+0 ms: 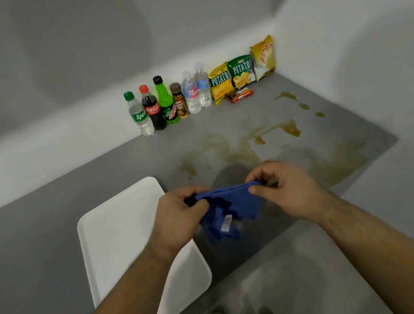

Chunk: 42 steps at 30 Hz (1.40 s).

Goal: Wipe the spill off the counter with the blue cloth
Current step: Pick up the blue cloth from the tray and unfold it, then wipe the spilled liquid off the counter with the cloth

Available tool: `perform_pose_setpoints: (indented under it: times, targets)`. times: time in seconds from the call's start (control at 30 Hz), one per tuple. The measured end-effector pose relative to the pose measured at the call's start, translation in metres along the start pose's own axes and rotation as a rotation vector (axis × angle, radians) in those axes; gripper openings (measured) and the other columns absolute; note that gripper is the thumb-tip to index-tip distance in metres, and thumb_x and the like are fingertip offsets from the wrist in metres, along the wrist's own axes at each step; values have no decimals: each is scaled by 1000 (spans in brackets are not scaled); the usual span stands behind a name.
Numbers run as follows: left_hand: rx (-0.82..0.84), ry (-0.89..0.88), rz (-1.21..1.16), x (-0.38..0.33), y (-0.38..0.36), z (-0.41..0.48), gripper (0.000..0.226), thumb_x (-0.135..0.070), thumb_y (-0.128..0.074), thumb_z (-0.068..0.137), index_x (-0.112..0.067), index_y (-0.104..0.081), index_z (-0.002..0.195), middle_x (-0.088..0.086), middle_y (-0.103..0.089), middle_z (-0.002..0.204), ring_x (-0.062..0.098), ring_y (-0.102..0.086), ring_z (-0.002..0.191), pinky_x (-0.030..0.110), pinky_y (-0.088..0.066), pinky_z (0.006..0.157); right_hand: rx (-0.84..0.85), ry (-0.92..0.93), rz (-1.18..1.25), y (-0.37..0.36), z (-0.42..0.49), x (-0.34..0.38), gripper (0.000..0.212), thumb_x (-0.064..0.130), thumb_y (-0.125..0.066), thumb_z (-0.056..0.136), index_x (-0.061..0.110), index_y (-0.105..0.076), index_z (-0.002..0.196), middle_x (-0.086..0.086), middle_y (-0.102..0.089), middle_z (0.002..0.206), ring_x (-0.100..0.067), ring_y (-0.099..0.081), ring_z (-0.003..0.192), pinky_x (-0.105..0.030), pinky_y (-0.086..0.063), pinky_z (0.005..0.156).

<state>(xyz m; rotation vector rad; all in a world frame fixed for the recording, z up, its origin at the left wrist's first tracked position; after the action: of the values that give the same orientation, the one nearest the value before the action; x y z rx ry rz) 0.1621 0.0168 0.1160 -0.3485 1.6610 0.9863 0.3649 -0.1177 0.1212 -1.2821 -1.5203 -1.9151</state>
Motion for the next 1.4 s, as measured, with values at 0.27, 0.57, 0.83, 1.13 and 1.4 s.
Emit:
perform_pose_setpoints:
  times: [0.27,0.57,0.83,1.13,1.4]
  targets:
    - [137,-158,371,45,-34,-39,27,-27,-66,84,-35,-68,109,-18,-66,109,5,-62,99,18,-49,88,87,-103,-187,-38,-25,-46,26,15,-74,84,40,-67,86,18,-71,90,-1,-66,87,-12,-45,75]
    - [236,-169,334,123,-50,-46,19,-40,-62,90,-34,-67,108,-22,-65,109,-4,-58,102,11,-45,92,-17,-77,-468,-114,-31,-82,23,16,-69,87,24,-75,107,8,-67,119,-16,-60,105,-25,-47,86]
    - [-170,22,548,185,14,18,39,-41,-51,92,-27,-56,128,-2,-57,137,22,-49,128,34,-37,111,217,-41,-701,-199,8,-89,75,79,-17,96,47,-8,163,10,14,172,-26,25,156,-57,16,124]
    - [-115,4,792,203,11,43,60,-56,-24,103,-22,-40,150,3,-39,162,25,-28,153,47,-16,127,212,-56,-783,-210,-6,-91,68,69,-26,102,41,-19,163,3,-5,174,-37,8,158,-60,2,121]
    - [-152,-42,815,194,10,41,68,-51,-32,101,-5,-43,151,13,-47,156,32,-40,148,54,-29,123,184,-7,-742,-201,59,-90,72,73,-17,100,42,-9,164,13,6,173,-21,25,156,-56,12,125]
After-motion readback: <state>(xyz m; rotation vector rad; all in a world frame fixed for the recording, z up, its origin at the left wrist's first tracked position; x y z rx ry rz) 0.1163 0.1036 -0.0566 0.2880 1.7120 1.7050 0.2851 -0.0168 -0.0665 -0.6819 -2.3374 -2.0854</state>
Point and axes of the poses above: each hand's wrist, its own z-axis towards the middle knuckle, its own y-axis out of the back of the hand, x = y × z, the point moved 5 cm from there along z, towards the middle knuckle
